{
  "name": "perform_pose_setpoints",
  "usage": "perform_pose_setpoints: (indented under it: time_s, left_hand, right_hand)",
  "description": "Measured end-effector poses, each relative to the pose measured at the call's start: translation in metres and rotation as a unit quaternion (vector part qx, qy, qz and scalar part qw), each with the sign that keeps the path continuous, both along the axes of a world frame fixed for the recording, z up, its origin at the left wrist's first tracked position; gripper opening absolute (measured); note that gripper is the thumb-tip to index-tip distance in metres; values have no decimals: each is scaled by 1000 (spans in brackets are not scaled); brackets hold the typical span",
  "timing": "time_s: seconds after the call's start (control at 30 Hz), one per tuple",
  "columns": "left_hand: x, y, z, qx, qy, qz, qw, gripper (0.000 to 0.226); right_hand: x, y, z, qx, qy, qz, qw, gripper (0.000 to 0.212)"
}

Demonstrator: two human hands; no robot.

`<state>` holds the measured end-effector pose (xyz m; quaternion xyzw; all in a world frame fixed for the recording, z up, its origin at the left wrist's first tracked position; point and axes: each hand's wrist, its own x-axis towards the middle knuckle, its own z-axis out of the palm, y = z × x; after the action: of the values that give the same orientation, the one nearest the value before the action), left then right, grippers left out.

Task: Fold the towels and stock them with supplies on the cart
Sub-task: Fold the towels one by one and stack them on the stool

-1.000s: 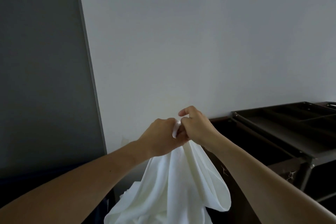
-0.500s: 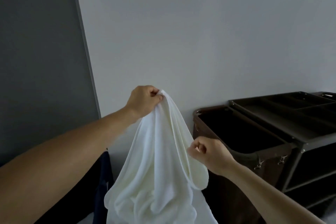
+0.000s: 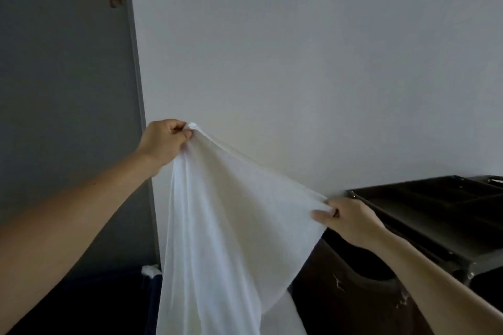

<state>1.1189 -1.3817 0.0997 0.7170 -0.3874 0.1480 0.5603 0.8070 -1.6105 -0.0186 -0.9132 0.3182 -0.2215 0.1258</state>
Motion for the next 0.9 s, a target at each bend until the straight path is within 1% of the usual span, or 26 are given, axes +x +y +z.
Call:
perform_pose_setpoints:
  time_s: [0.1,0.2,0.3,0.33,0.4,0.43,0.47,0.5,0.53,0.57,0.6,0.67,0.7,0.73,0.77,0.8,0.83,0.9]
  left_hand:
    - [25,17,53,-65,13,29,997,24]
    - [38,32,105,-120,42,23,992,24]
    - [40,48,136,-124,36,44,991,18]
    - [40,54,140,-96,18,63,993,19]
    - [41,65,139,-12,-25,103,994,25]
    - [41,68,136,12,-33,109,993,27]
    - [41,70,134,19,-37,109,993,27]
    - [39,71,133,8,-38,108,993,27]
    - [36,70,135,-16,-30,103,994,27]
    - [33,70,138,-47,-13,96,994,26]
    - [29,70,141,-70,10,89,994,26]
    - [26,73,141,-89,70,63,992,23]
    - [25,74,139,-101,92,32,990,21]
    - [24,74,137,-118,102,-2,988,19]
    - [20,72,136,-138,101,-29,985,20]
    - [15,70,137,-163,97,-44,981,21]
    - [12,67,137,-185,99,-49,976,22]
    - [7,62,136,-195,107,-44,974,21]
  right_hand:
    - [14,-6,110,-24,-122,19,992,31]
    - [24,5,208,-56,-212,57,974,26]
    - [39,19,260,-75,-283,80,953,24]
    - [44,24,267,-79,-283,70,953,25]
    - [51,29,274,-107,-235,37,965,30]
    - [51,30,277,-129,-223,23,966,30]
    - [51,34,282,-152,-241,11,959,28]
    - [51,38,285,-165,-290,6,943,24]
    - [53,43,287,-157,-354,9,922,20]
    - [56,48,287,-131,-404,18,905,18]
    - [59,52,285,-101,-421,31,901,15]
    - [62,54,280,-67,-378,47,922,9]
    - [60,53,280,-57,-372,52,925,10]
    - [56,52,282,-52,-390,50,918,10]
    - [51,51,283,-45,-424,46,904,10]
    - [47,49,284,-36,-457,41,888,11]
    - [44,48,281,-21,-467,40,883,10]
    - [42,45,270,-1,-422,40,906,14]
